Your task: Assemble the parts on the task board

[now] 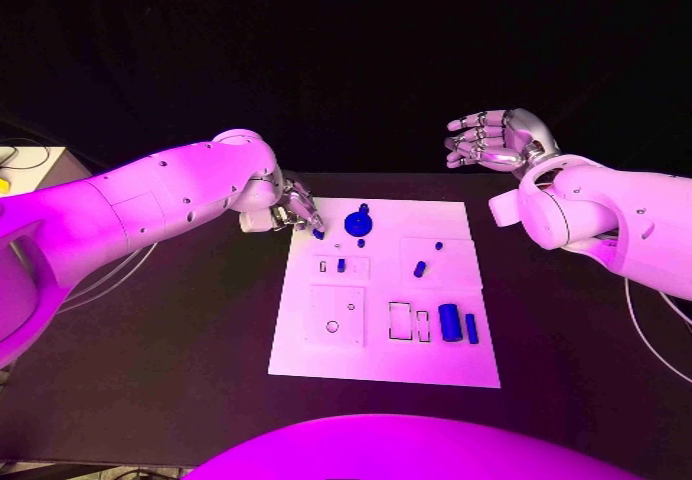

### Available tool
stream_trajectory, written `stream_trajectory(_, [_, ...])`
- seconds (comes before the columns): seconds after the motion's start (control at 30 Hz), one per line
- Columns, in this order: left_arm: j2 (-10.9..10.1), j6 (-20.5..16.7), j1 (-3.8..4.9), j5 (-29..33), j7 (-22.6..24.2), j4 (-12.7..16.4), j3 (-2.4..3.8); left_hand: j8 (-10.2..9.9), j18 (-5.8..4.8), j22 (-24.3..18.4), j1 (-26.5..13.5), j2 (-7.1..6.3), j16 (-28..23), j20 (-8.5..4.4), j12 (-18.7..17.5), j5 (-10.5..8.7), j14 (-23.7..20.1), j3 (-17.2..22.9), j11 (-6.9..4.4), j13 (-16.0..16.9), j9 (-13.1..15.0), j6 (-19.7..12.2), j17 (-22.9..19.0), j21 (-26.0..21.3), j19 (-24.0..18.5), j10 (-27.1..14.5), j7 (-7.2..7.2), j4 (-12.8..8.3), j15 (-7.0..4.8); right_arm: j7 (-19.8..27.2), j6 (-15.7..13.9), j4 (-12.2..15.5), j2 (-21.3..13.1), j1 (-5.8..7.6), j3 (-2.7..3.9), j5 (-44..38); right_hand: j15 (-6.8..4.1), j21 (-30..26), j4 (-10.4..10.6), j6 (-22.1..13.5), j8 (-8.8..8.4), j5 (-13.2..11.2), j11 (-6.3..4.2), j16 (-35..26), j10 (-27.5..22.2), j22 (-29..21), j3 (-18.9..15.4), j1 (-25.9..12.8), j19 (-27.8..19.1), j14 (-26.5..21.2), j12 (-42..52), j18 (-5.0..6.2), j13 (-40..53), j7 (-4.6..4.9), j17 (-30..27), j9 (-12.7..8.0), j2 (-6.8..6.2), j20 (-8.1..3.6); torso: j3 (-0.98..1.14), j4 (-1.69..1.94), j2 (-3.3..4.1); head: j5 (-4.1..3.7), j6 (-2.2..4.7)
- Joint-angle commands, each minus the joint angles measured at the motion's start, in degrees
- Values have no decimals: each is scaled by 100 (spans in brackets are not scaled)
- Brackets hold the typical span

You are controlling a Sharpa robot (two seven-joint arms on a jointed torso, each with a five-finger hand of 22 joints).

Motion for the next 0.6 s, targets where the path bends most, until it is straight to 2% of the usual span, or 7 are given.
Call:
stream_trajectory(0.03, [-87,-234,2,83,106,201,-3,31,-18,55,-109,-18,24,-25,38,209,493,913,-13,41,798,160,1182,45,70,101,-99,-868,-50,84,39,-36,-7,-1,3,74,36,-23,-41,-6,-31,30,13,-16,-13,-15,-2,-34,-13,-14,-40,19,-10,376,-9,-8,5,6,-2,11,-4,6,1])
stream_trajectory(0.07, [-94,-242,2,83,108,214,-3,31,-18,55,-109,-18,24,-25,38,209,493,913,-13,41,798,160,1182,45,70,101,-99,-868,-50,85,39,-37,-7,-1,3,76,36,-23,-41,-6,-31,30,13,-16,-13,-15,-2,-34,-13,-14,-40,19,-10,376,-9,-8,5,6,-3,12,-4,7,2])
stream_trajectory(0.33, [-343,-585,3,90,125,668,-26,13,-54,223,-235,-122,38,-74,146,664,506,955,-71,253,835,319,1206,135,188,330,-159,-958,-104,105,41,-61,-18,-11,3,111,39,-23,-45,-6,-35,42,15,-26,-20,-32,-5,-38,-20,-21,-42,19,-23,378,-17,-10,5,10,-4,2,-5,19,0])
stream_trajectory(0.6, [-515,-836,3,41,0,1049,-93,2,-65,278,-267,-149,37,-92,170,812,507,962,-90,304,844,371,1205,163,226,391,-178,-979,-122,96,31,-58,-31,-22,3,116,42,-22,-45,-7,-38,48,19,-34,-24,-46,-8,-45,-25,-24,-43,19,-35,382,-24,-11,8,13,-2,2,6,19,-1])
